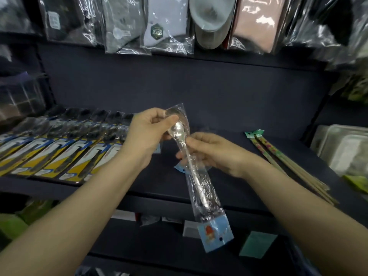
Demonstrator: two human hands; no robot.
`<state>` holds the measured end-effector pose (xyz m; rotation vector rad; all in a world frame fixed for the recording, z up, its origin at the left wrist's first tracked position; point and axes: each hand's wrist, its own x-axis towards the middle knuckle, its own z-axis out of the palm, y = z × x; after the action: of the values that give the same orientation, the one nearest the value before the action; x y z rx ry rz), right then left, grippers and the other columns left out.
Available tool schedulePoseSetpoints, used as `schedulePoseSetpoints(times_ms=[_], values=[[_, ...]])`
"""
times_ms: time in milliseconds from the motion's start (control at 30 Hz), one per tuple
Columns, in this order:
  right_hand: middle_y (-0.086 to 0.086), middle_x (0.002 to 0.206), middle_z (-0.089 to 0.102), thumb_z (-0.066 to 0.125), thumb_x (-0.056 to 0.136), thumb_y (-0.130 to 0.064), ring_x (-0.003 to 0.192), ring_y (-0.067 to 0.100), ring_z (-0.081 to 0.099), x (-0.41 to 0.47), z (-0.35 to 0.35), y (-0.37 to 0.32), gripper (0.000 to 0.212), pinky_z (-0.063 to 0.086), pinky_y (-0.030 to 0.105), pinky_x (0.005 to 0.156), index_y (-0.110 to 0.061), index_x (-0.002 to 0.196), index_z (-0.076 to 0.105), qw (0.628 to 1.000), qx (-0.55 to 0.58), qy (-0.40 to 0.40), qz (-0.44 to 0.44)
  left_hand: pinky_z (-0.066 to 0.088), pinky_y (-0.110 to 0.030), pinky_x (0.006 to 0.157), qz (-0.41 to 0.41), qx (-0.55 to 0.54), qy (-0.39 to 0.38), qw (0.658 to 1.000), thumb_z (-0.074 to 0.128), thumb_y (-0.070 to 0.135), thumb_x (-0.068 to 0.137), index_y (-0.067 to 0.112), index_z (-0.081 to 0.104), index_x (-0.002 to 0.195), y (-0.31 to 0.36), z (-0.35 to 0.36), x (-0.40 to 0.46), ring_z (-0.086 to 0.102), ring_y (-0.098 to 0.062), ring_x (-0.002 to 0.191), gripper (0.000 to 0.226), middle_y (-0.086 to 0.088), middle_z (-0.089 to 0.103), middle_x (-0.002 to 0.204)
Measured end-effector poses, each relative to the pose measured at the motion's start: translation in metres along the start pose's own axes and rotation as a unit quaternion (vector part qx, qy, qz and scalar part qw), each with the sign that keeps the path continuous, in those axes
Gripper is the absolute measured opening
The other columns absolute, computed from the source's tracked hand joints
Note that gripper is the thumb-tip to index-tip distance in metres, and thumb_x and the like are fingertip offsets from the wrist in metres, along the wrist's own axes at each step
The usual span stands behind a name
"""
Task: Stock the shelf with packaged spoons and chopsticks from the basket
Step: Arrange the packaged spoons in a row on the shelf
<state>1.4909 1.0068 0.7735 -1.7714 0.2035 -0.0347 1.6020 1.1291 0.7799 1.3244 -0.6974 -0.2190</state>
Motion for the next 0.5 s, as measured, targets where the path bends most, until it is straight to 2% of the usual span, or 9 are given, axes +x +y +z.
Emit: schedulePoseSetpoints(times_ms=[67, 133, 200, 300, 333, 400, 433, 500], values=[[0.006, 0.097, 0.072, 0.047, 0.095, -0.024, 0.084, 0.015, 0.069, -0.013, -0.001, 0.011, 0.021, 0.056, 0.025, 0.074, -0.012, 0.106, 0.061, 0.999, 0.018, -0.046, 0.021, 0.052, -0.016, 0.053, 0.005, -0.005, 0.029, 1.0, 0.067, 0.01, 0.08, 0.016, 0.058, 0.065, 0.0, 0.001, -0.002, 0.058, -0.005, 0.052, 0.018, -0.002, 0.062, 0.065], [0.004, 0.09, 0.072, 0.05, 0.093, -0.015, 0.075, 0.011, 0.069, -0.025, -0.001, 0.021, 0.016, 0.055, 0.024, 0.071, -0.013, 0.099, 0.065, 0.997, 0.015, -0.07, 0.028, 0.054, -0.018, 0.054, 0.01, -0.003, 0.05, 0.999, 0.068, 0.011, 0.079, 0.016, 0.057, 0.065, -0.001, 0.003, -0.004, 0.06, -0.008, 0.056, 0.018, -0.005, 0.062, 0.068], [0.0, 0.074, 0.071, 0.054, 0.091, -0.01, 0.06, 0.007, 0.063, -0.034, 0.002, 0.028, 0.012, 0.052, 0.02, 0.063, -0.012, 0.089, 0.066, 0.998, 0.007, -0.054, 0.033, 0.052, -0.016, 0.051, 0.02, -0.002, 0.073, 0.997, 0.066, 0.009, 0.081, 0.015, 0.055, 0.066, -0.002, 0.006, -0.005, 0.062, -0.005, 0.054, 0.019, -0.005, 0.062, 0.068], [-0.002, 0.059, 0.067, 0.058, 0.089, -0.007, 0.044, 0.006, 0.053, -0.04, 0.006, 0.033, 0.01, 0.044, 0.017, 0.048, -0.006, 0.082, 0.064, 1.0, -0.003, 0.018, 0.018, 0.053, -0.016, 0.054, 0.009, -0.015, 0.097, 0.995, 0.061, 0.007, 0.084, 0.015, 0.058, 0.076, -0.004, 0.013, -0.007, 0.065, -0.005, 0.059, 0.012, -0.003, 0.064, 0.072], [-0.001, 0.057, 0.067, 0.057, 0.089, -0.006, 0.042, 0.005, 0.053, -0.04, 0.007, 0.034, 0.011, 0.043, 0.016, 0.045, -0.005, 0.081, 0.064, 0.999, 0.015, 0.043, 0.011, 0.055, -0.018, 0.056, -0.024, -0.04, 0.079, 0.996, 0.061, 0.01, 0.086, 0.013, 0.059, 0.084, -0.004, 0.017, -0.01, 0.066, -0.007, 0.062, 0.004, -0.002, 0.066, 0.076], [0.0, 0.057, 0.068, 0.056, 0.091, -0.006, 0.041, 0.005, 0.056, -0.04, 0.007, 0.034, 0.012, 0.045, 0.015, 0.043, -0.004, 0.081, 0.063, 0.995, 0.063, 0.077, 0.007, 0.057, -0.02, 0.059, -0.114, -0.05, 0.008, 0.992, 0.063, 0.021, 0.085, 0.012, 0.06, 0.097, -0.008, 0.026, -0.022, 0.07, -0.01, 0.068, 0.016, -0.001, 0.069, 0.083], [0.0, 0.058, 0.069, 0.056, 0.091, -0.007, 0.043, 0.005, 0.057, -0.041, 0.006, 0.034, 0.013, 0.046, 0.015, 0.044, -0.005, 0.081, 0.064, 0.993, 0.08, 0.084, 0.009, 0.057, -0.019, 0.059, -0.142, -0.021, -0.032, 0.989, 0.064, 0.024, 0.084, 0.012, 0.061, 0.095, -0.011, 0.032, -0.029, 0.069, -0.01, 0.068, 0.017, -0.001, 0.07, 0.082], [0.001, 0.061, 0.07, 0.057, 0.09, -0.009, 0.046, 0.006, 0.06, -0.041, 0.006, 0.035, 0.014, 0.048, 0.016, 0.047, -0.006, 0.08, 0.065, 0.993, 0.084, 0.079, 0.017, 0.055, -0.017, 0.058, -0.145, 0.039, -0.073, 0.986, 0.065, 0.017, 0.082, 0.011, 0.064, 0.086, -0.017, 0.041, -0.043, 0.065, -0.008, 0.063, 0.007, -0.002, 0.067, 0.075]])
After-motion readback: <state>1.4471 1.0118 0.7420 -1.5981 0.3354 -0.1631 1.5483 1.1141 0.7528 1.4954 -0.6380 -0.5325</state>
